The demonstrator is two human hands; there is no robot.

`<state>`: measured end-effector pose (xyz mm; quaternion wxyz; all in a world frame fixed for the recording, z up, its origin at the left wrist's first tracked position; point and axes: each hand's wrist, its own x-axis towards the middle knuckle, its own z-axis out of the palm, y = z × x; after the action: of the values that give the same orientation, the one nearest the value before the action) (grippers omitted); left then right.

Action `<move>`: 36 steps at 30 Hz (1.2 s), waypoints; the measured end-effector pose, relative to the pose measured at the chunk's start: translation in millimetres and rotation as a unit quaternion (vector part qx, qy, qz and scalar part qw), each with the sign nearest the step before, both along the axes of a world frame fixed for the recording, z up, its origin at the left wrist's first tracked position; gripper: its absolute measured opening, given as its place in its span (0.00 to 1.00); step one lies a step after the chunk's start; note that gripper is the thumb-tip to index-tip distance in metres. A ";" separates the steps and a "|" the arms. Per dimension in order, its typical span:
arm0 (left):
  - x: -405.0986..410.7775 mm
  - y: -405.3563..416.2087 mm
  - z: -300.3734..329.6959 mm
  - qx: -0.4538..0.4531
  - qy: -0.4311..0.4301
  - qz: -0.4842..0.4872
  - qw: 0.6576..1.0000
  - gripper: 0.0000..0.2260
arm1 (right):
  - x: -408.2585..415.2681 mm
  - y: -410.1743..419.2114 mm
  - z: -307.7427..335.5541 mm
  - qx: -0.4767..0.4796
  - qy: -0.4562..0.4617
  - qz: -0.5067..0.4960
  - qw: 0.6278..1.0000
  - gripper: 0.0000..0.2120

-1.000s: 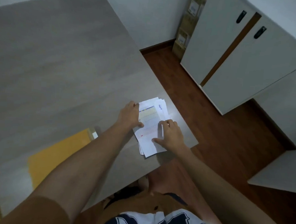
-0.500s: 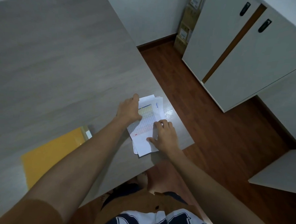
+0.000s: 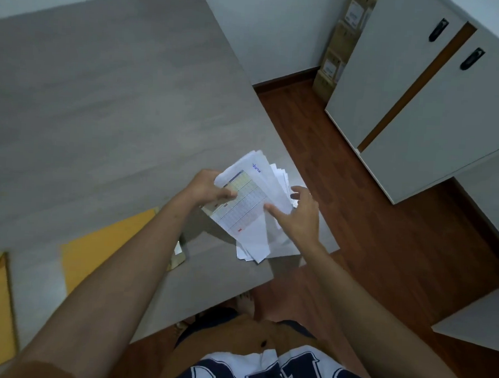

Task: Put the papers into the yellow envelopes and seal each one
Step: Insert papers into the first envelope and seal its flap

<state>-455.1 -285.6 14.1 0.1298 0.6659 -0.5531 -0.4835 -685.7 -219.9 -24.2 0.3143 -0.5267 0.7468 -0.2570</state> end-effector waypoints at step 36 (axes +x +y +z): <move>116.3 49.4 17.1 -0.042 0.159 0.191 0.968 0.14 | 84.5 -40.0 28.0 0.160 -0.421 0.059 0.891 0.18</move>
<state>-338.8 -236.2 31.2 0.3335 0.6683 -0.4073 -0.5256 -601.2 -259.9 3.8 0.6939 -0.3551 0.5432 -0.3121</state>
